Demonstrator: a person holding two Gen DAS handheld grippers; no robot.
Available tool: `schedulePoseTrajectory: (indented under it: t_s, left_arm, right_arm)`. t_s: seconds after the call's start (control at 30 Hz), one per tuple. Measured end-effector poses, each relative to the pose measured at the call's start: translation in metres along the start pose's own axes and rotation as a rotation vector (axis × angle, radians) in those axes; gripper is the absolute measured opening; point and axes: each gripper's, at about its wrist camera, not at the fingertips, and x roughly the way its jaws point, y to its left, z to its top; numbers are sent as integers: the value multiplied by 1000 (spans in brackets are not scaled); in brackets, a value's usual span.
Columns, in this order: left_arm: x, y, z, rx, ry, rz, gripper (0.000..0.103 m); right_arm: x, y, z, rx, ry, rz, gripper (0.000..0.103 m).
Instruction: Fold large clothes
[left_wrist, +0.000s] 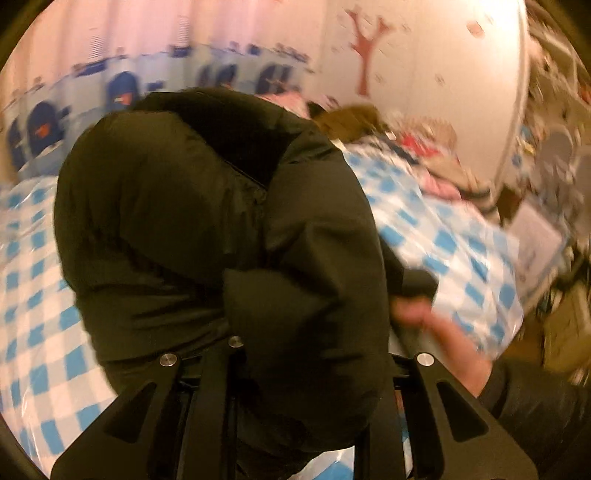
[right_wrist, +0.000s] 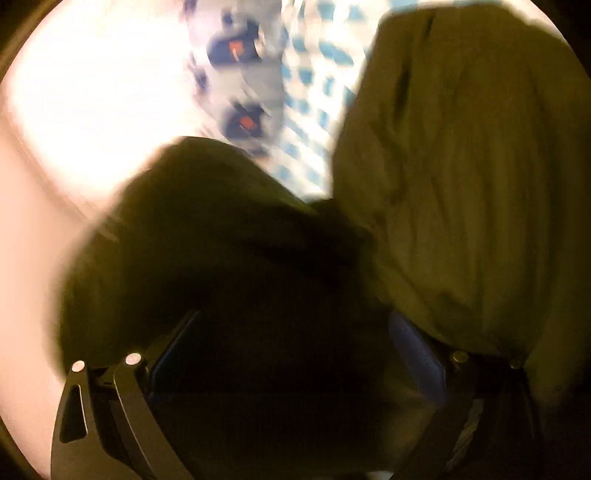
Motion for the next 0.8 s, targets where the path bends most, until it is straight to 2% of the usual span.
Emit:
schedulePoseTrajectory:
  t_s: [0.03,0.1,0.23,0.33,0.4,0.47,0.5,0.53,0.6,0.67,0.7,0.73,0.77,0.8]
  left_arm:
    - [8,-9,0,22,13,-4,18]
    - [26,-27,0,68,41,0,18]
    - [62,-56,-7,184,110,68,20]
    - [92,-75,-14,280,191,121,24]
    - [106,-85,-21,331,225,143,28]
    - [117,-93,-25,384,243,181,34]
    - [122,-96,-26,408,249,203,36]
    - [126,-96,-26,424,248,221,37]
    - [129,-92,-26,421,265,213,37]
    - [130,-91,-29,425,266,204,38]
    - [131,-91,-32,437,266,210,38]
    - [132,-93,-35,454,269,220,39]
    - [137,-98,-37,478,271,235,40]
    - [141,-101,-39,497,275,249,41]
  right_arm:
    - [-11,5,9,-2,-19,15,96]
    - [-33,17,26,-32,-48,-19,96]
    - [-69,46,48,-128,-114,-132,96]
    - [-81,78,62,-215,-125,-93,96]
    - [-71,106,65,-294,-88,-111,97]
    - [-43,133,64,-356,57,-146,97]
    - [-24,145,59,-398,141,-190,97]
    - [-16,153,53,-434,163,-230,97]
    - [-9,174,48,-511,170,-256,97]
    - [-14,198,49,-595,86,-358,97]
    - [-16,206,52,-615,90,-312,97]
    - [-15,209,51,-615,136,-251,97]
    - [1,211,56,-608,204,-194,97]
    - [16,211,54,-611,270,-179,97]
